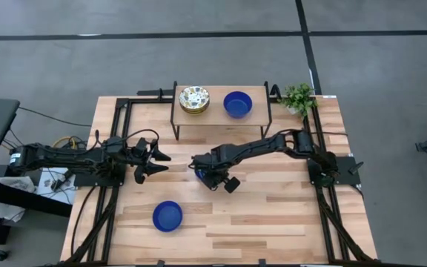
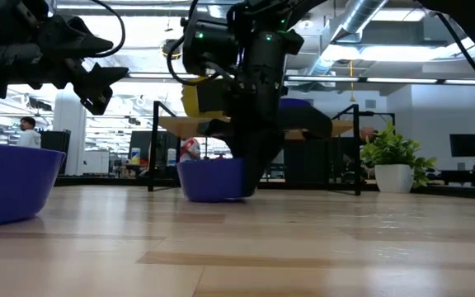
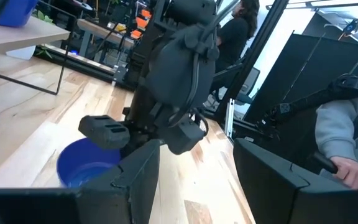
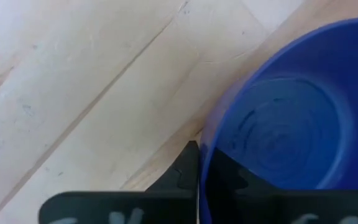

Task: Pick & Place Mini bowls
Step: Stack the top blue bowl on top of the blue bowl on the shelf

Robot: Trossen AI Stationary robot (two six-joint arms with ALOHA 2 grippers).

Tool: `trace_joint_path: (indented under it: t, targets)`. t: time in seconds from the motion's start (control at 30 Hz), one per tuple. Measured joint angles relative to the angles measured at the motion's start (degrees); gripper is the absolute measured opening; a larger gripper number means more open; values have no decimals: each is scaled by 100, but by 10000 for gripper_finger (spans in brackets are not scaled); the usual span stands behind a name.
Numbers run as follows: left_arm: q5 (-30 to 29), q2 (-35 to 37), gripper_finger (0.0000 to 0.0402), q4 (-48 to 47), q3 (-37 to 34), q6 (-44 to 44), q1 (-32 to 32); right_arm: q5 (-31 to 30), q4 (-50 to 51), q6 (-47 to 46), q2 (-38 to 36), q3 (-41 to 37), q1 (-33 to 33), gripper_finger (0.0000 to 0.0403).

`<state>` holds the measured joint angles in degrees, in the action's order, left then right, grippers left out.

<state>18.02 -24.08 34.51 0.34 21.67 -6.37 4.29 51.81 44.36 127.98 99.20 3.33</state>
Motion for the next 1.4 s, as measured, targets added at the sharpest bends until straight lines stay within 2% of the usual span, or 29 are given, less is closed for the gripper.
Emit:
trace_joint_path:
  t: [0.73,1.13,1.3,1.4]
  targets:
    - [-2,-342,204,15,0,-35,1,-21,-123,-393,-1383,-7,2,0]
    - [-2,-341,204,149,0,17,0,-532,-103,-542,-2172,-4,-61,0]
    - [-2,-326,204,221,0,20,0,-898,-39,-544,-2411,-4,-218,0]
    - [-2,-326,204,279,0,20,0,-911,67,-553,-2510,-4,-366,0]
